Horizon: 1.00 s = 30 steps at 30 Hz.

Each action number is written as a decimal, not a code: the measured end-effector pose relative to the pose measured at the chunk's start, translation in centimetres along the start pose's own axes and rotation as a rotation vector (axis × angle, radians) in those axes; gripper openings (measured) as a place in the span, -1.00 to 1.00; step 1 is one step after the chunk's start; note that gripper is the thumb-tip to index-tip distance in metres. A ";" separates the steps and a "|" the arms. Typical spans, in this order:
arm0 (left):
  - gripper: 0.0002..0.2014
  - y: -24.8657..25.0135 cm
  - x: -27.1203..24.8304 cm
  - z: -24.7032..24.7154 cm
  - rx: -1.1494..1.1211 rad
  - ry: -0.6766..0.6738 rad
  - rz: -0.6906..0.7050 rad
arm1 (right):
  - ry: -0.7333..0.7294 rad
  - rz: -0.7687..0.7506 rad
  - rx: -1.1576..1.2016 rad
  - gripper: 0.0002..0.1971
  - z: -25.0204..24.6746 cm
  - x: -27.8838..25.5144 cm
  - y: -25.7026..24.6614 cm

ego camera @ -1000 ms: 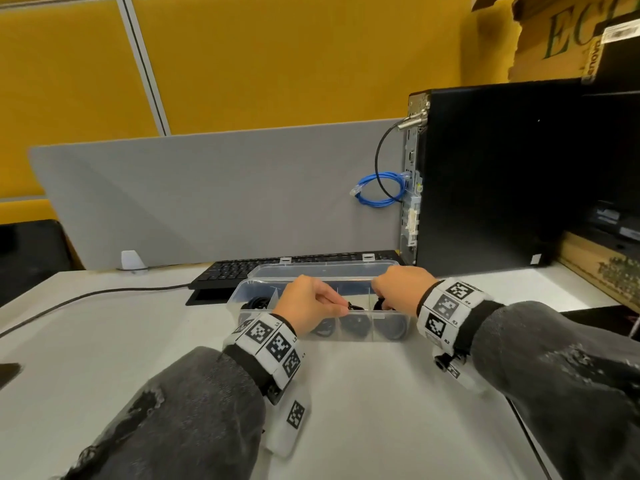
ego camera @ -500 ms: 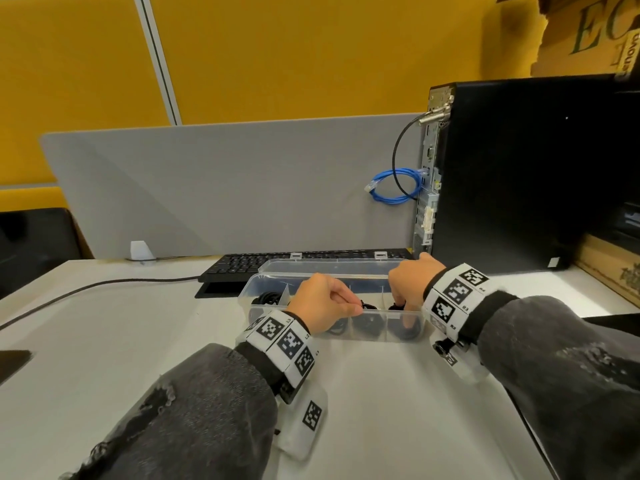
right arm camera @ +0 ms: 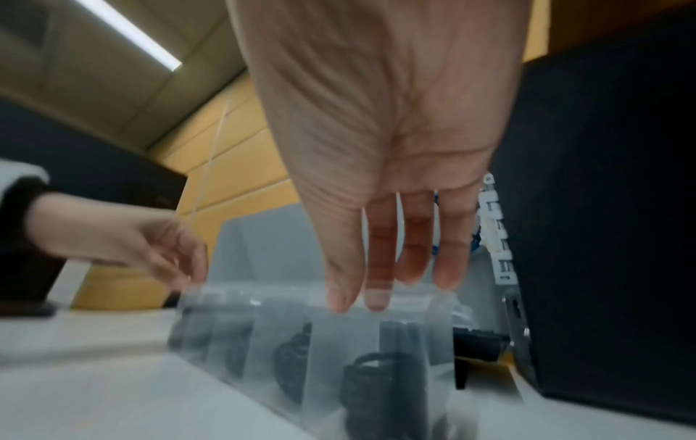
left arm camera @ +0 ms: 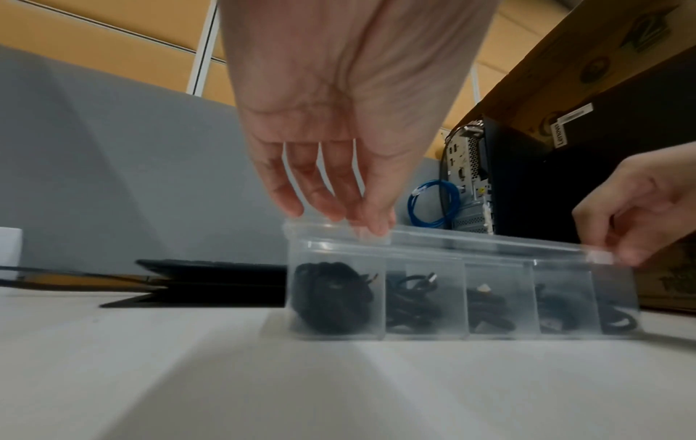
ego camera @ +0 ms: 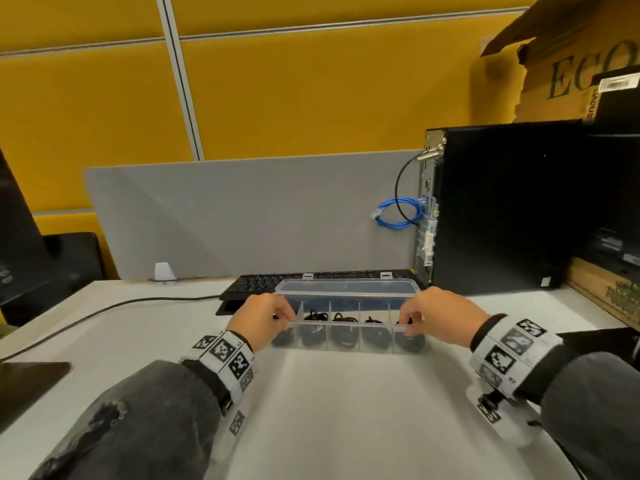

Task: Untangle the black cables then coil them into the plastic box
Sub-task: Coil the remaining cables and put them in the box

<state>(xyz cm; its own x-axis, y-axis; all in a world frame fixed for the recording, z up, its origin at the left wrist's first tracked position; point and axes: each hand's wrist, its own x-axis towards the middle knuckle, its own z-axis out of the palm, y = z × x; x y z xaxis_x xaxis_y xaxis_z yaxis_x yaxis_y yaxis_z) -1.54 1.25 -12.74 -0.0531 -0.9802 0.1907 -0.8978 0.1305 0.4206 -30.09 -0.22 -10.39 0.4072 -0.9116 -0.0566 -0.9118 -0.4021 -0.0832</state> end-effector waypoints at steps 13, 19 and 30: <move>-0.87 -0.6 -0.7 0.0 -0.110 0.078 -0.072 | 0.102 0.198 -0.244 -0.78 -0.6 2.3 -2.4; -0.89 -1.3 0.7 -0.2 -0.143 0.032 -0.053 | 0.084 0.169 -0.323 -0.79 -0.4 2.3 -2.5; -0.83 -2.8 2.6 0.6 -0.208 -0.040 -0.078 | -0.003 0.139 -0.337 -0.76 -0.3 3.9 -3.8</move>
<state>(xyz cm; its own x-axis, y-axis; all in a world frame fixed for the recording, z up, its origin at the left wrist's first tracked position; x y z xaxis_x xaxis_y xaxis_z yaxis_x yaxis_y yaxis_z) 0.52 -1.74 -13.94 -0.0079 -0.9932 0.1165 -0.7905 0.0776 0.6075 -25.02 -2.25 -9.98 0.2775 -0.9596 -0.0474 -0.9246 -0.2801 0.2582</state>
